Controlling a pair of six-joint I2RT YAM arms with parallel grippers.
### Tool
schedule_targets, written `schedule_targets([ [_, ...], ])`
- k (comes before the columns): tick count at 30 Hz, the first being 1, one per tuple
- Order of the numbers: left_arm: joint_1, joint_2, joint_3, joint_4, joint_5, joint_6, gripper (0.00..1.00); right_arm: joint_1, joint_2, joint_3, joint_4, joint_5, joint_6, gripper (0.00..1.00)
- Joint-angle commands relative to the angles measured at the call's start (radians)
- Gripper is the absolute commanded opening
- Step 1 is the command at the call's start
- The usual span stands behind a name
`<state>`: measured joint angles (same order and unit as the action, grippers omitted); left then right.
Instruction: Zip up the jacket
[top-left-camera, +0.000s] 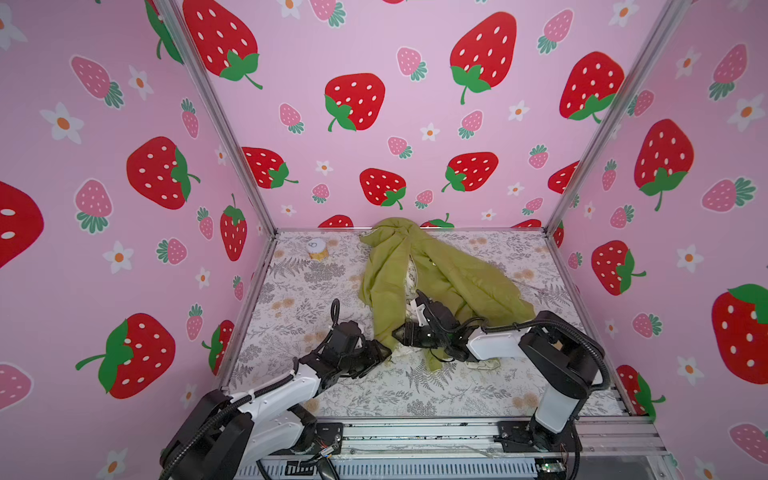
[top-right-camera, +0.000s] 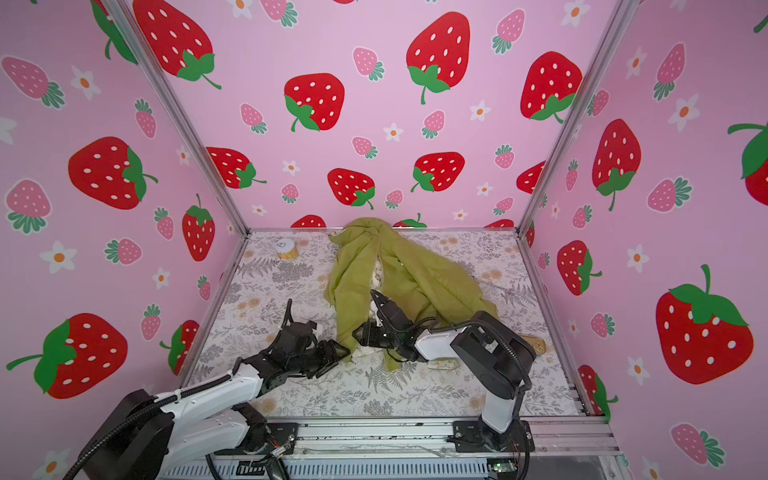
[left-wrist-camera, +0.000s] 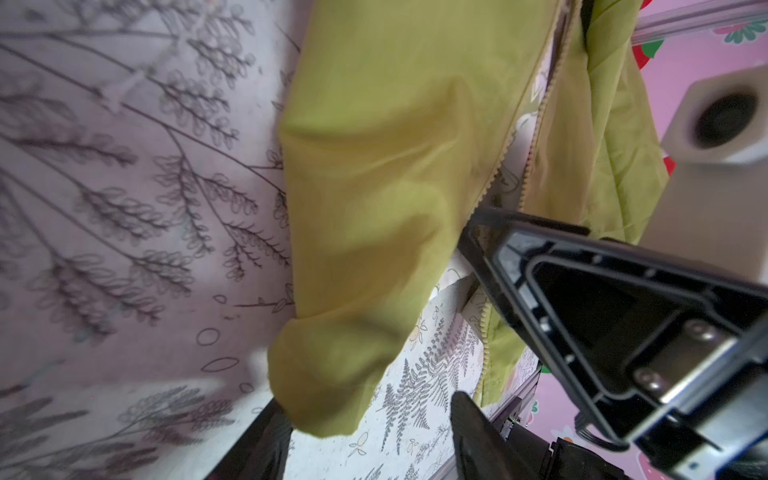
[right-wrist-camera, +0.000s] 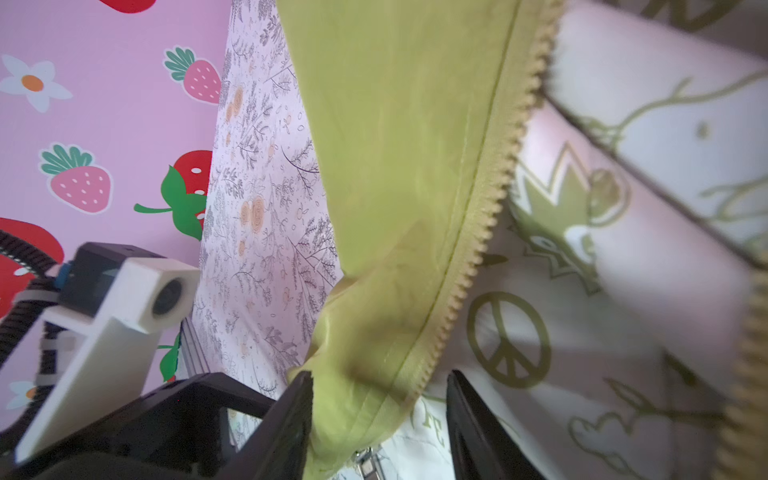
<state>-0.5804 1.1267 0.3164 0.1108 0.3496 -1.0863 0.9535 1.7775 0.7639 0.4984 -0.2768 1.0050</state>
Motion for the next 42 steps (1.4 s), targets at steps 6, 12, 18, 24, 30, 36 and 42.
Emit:
schedule_targets([
  [6,-0.027,0.09,0.024,0.139,-0.013,-0.041,0.57,0.002,0.001,0.025,0.042,-0.023,0.033,0.38],
  [12,-0.027,0.136,0.043,0.171,-0.028,-0.015,0.32,0.002,-0.032,0.016,0.023,-0.023,0.029,0.28],
  [18,-0.027,0.135,0.048,0.197,-0.004,0.019,0.09,-0.002,-0.081,0.006,0.004,-0.019,0.02,0.32],
  [24,-0.013,0.097,0.061,0.23,0.063,0.07,0.0,-0.041,-0.168,-0.013,-0.079,0.016,-0.04,0.71],
  [30,0.026,0.112,0.107,0.329,0.219,0.098,0.0,-0.145,-0.288,-0.028,-0.223,0.035,-0.154,0.99],
  [36,0.059,0.164,0.135,0.45,0.321,0.066,0.0,-0.273,-0.396,-0.134,-0.109,-0.113,-0.113,0.89],
  [42,0.069,0.183,0.126,0.512,0.36,0.043,0.0,-0.253,-0.402,-0.226,0.122,-0.225,0.033,0.63],
])
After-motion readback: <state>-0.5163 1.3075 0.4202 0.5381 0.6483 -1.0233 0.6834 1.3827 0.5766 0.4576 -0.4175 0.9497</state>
